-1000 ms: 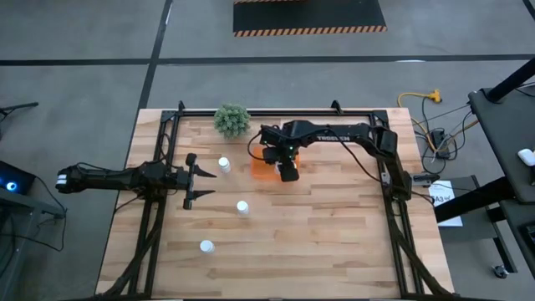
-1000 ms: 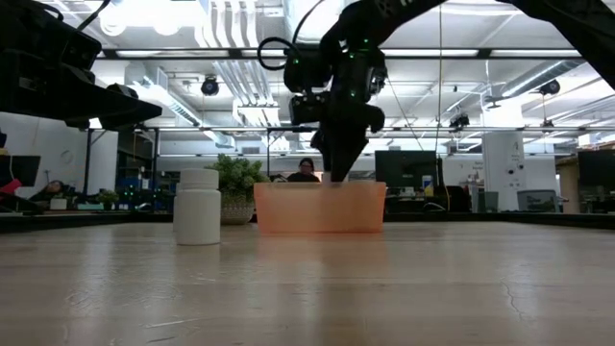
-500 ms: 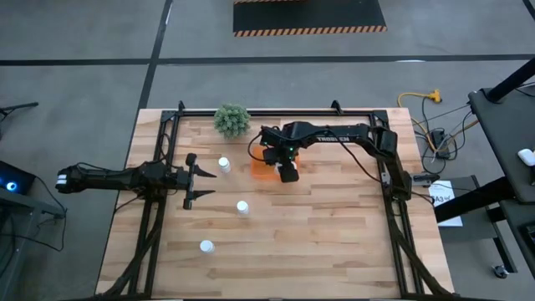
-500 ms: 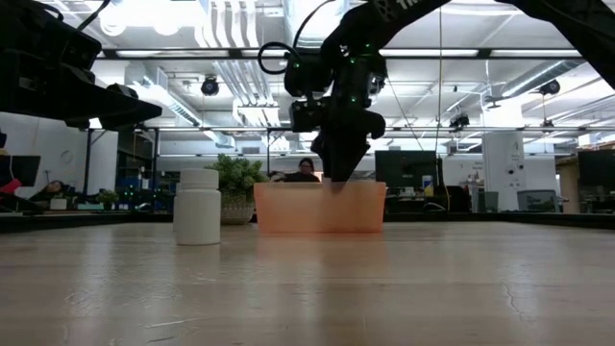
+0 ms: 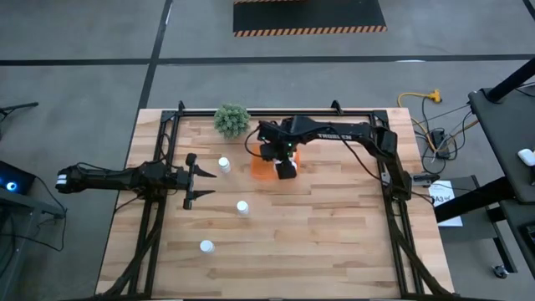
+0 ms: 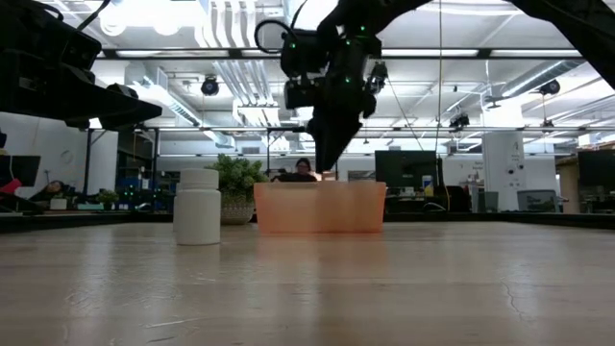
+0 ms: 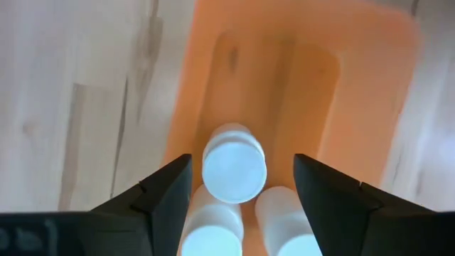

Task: Pick and place pill bottles into a basket
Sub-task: Put the white pill bottle into the orange bin

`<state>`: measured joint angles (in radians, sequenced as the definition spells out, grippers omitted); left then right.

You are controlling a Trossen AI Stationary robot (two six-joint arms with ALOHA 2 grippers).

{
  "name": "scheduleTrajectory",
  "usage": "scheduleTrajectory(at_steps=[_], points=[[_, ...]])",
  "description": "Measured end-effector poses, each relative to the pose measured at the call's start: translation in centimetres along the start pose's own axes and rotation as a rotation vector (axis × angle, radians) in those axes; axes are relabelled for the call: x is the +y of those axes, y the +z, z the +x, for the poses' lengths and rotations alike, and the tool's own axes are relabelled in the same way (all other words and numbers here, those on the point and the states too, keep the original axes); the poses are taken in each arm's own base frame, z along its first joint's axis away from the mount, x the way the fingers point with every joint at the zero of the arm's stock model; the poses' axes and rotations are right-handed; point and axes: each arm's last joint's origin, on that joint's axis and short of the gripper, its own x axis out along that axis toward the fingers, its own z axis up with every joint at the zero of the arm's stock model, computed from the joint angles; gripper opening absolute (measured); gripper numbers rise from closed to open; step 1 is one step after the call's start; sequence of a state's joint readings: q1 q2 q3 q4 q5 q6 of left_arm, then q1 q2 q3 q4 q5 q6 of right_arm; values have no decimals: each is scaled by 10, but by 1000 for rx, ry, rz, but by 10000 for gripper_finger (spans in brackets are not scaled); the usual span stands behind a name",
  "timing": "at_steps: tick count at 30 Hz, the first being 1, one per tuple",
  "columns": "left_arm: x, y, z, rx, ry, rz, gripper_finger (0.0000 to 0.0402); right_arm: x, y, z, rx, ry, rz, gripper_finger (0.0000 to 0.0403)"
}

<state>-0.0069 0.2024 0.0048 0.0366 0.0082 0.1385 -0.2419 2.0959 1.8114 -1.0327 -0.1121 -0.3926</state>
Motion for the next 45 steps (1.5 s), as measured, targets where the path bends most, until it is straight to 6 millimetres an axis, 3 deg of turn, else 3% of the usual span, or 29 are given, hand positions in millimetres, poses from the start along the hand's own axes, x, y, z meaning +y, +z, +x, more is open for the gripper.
scheduleTrajectory(at_steps=[6,14,24,37,45], points=[[0,0,0,0,0,0,217,12,17,-22,-52,-10,-43,230],[0,0,0,0,0,0,217,48,40,-40,-131,-11,-147,233],[0,0,0,0,0,0,217,80,49,-41,-145,7,-245,231],[0,0,0,-1,0,0,217,99,55,-40,-169,12,-339,226],[0,0,0,-1,0,0,217,112,66,-39,-278,6,-416,226]])
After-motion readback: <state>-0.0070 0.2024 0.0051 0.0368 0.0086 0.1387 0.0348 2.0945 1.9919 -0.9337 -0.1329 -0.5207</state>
